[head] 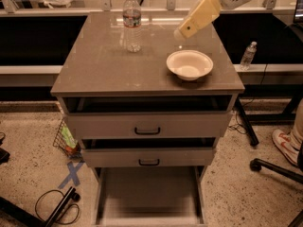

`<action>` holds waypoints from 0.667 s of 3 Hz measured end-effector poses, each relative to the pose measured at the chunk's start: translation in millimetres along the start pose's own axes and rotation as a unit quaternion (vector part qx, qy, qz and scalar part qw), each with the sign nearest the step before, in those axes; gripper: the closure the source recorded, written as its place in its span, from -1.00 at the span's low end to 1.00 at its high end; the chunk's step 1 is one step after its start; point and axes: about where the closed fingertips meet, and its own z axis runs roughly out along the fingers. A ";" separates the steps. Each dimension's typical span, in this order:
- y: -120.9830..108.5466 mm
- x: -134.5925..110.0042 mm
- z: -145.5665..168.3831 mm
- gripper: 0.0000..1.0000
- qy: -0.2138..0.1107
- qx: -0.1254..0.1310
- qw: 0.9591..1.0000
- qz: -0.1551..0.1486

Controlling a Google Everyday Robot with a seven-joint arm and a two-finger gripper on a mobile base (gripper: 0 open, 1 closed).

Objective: Place water bottle into bottom drawer

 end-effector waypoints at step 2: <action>-66.0 -1.2 65.4 -1.00 -0.109 0.026 0.994 0.001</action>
Offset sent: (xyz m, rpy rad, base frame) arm 0.1444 0.0192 -0.0332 0.3129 -0.1832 0.0280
